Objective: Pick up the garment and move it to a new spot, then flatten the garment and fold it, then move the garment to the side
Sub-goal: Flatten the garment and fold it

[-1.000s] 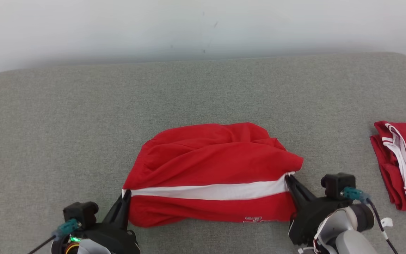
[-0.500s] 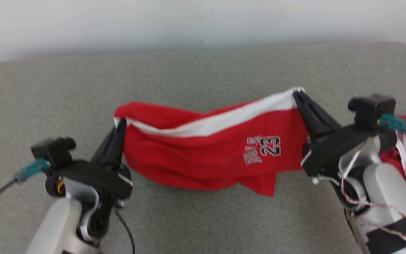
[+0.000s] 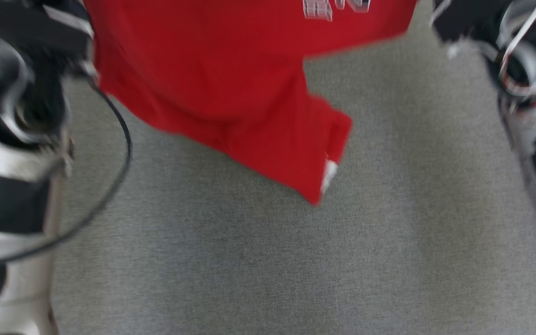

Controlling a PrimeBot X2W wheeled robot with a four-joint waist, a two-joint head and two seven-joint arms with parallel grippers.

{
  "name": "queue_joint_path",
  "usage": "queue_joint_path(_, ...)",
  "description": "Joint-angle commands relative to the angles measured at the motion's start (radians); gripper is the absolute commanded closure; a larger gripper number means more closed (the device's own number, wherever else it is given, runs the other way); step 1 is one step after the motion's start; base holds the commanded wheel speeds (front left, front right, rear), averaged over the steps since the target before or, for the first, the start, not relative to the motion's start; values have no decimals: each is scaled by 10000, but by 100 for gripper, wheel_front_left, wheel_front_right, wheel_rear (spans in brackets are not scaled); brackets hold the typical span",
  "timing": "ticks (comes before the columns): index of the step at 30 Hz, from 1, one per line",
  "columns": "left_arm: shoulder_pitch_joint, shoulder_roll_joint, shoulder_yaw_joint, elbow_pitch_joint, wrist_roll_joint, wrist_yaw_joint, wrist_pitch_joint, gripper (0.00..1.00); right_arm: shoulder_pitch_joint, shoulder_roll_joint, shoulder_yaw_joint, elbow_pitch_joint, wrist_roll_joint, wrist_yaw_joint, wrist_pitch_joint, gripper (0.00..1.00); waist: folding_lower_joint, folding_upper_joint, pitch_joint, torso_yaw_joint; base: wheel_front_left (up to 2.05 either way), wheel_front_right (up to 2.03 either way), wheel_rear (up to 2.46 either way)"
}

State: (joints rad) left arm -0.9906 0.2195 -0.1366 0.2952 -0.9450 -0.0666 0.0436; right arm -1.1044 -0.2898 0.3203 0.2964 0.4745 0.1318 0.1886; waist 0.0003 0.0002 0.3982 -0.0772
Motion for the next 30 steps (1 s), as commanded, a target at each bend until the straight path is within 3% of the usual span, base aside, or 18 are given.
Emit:
queue_joint_path(1,-881,172,78,-17,83,96,62,100,-827,95,-26,326,-140,-28,-282,100,-3,-2,1893,-653,0,0,0)
queue_joint_path(5,-2258,324,353,-32,345,393,-240,100,-2195,195,-195,809,-497,-28,-968,100,-3,-2,2534,-812,0,0,0)
queue_joint_path(10,-4061,105,648,148,584,782,-921,100,-4032,230,-453,1588,-1754,-28,-2259,100,-3,-2,3187,-934,0,0,0)
queue_joint_path(17,-5377,-75,873,546,560,500,-1863,100,-5594,590,-1615,2254,-3512,-28,-3986,100,-3,-2,3535,-871,0,0,0)
queue_joint_path(22,-4894,-229,1009,814,219,32,-2185,100,-5318,853,-1548,2781,-4120,-28,-4113,100,-3,-2,3534,-797,0,0,0)
queue_joint_path(30,-2698,-239,504,1027,-259,-536,-1938,100,-3580,730,-472,2996,-3457,-28,-3820,100,-3,-2,2627,-590,0,0,0)
